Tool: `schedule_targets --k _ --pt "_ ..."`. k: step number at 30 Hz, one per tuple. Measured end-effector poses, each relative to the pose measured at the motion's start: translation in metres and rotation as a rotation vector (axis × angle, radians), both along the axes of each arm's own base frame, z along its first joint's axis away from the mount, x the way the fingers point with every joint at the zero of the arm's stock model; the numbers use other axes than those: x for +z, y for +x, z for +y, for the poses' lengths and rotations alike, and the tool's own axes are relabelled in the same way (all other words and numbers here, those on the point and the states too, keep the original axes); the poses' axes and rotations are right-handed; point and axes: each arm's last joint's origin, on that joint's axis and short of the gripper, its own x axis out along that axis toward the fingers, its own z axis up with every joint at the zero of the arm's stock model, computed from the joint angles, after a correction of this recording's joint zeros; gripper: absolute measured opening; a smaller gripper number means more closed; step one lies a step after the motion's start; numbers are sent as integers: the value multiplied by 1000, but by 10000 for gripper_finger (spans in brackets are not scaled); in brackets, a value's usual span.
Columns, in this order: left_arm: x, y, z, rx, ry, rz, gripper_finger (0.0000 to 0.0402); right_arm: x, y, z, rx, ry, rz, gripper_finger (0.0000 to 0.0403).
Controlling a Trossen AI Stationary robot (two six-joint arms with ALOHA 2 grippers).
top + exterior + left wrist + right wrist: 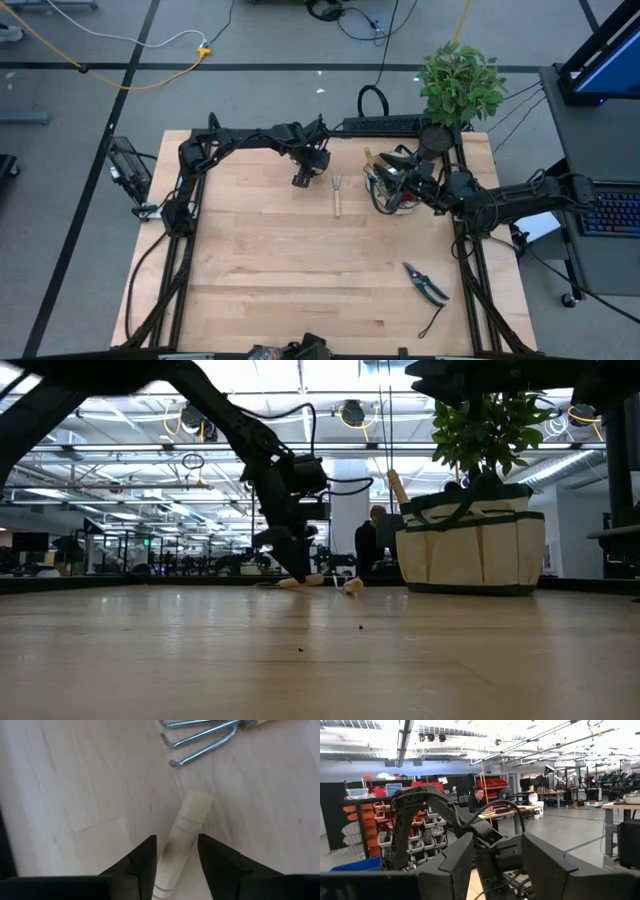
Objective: Pick & Place Garden tools in Gardening bag
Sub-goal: Put the brown trowel into the gardening bag
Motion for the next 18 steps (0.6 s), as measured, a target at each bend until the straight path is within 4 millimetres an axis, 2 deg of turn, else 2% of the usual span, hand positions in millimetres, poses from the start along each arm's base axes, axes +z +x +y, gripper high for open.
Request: schedule_targets --k 9,18 --pt "-5 -8 16 31 -39 -18 92 0 0 0 -2 6 -3 160" --pt "-15 -8 23 43 -58 -26 83 1 -2 -3 -79 28 -16 158"
